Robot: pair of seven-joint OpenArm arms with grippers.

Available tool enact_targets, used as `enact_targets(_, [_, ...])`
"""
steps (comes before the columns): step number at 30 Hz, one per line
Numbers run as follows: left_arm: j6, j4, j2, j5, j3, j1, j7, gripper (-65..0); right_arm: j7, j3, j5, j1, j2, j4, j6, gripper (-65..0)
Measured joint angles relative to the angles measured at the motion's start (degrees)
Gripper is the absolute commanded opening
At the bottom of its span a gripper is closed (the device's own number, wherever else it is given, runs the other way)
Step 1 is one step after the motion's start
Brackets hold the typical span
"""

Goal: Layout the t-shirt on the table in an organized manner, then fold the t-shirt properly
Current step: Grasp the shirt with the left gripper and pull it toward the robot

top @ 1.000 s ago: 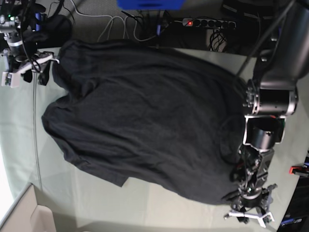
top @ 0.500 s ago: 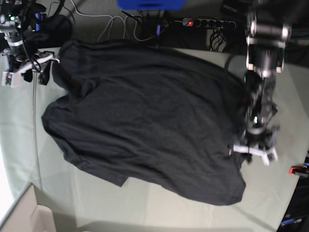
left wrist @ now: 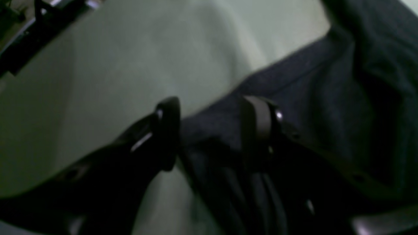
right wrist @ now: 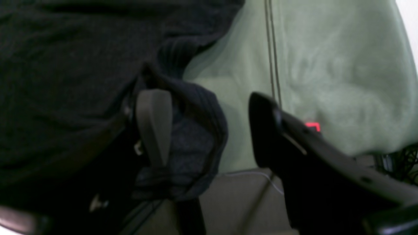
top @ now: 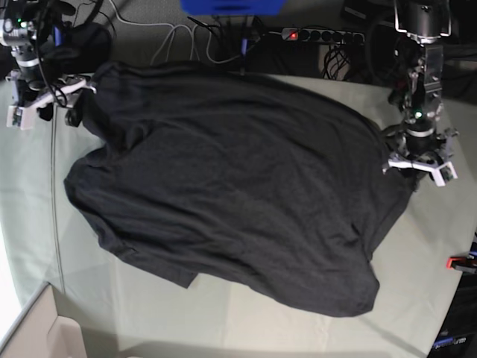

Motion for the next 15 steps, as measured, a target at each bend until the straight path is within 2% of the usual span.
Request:
enact_targets(5, [0.2, -0.6, 0.5, 0.2, 0.2, -1.1, 0.1, -35.2, 0.0, 0.0, 0.0, 0.0, 0.0, 0.0, 0.0, -27.3])
enact_targets(12, [-0.3, -6.6, 1.6, 0.6, 7.6, -5.9, -0.1, -35.2, 0.0, 0.0, -0.1, 0.0, -0.1, 0.0, 0.0, -27.3])
enact_targets(15, [-0.3, -8.9, 1.7, 0.4, 8.8, -6.5, 0.1, -35.3, 0.0, 0.0, 0.0, 0.0, 0.0, 0.0, 0.0, -27.3])
